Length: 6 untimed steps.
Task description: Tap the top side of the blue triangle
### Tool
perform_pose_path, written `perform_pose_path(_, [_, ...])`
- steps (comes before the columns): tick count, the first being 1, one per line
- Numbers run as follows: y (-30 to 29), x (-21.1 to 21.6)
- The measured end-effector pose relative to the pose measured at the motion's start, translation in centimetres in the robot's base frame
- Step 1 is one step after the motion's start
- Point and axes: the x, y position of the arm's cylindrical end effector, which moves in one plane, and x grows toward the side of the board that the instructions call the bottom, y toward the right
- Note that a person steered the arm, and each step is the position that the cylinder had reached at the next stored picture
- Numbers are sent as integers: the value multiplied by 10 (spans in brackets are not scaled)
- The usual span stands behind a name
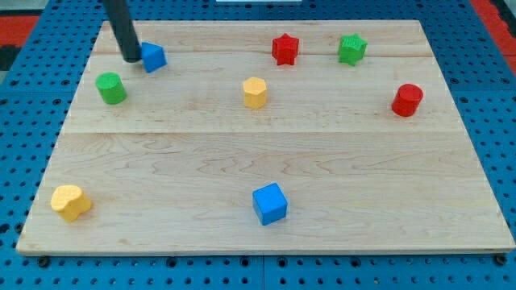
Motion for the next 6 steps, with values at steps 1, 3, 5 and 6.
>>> perform_pose_path(1, [52, 3])
perform_pose_path(3, [45, -38])
perform_pose_path(5, [123, -41])
perform_pose_path(6, [123, -22])
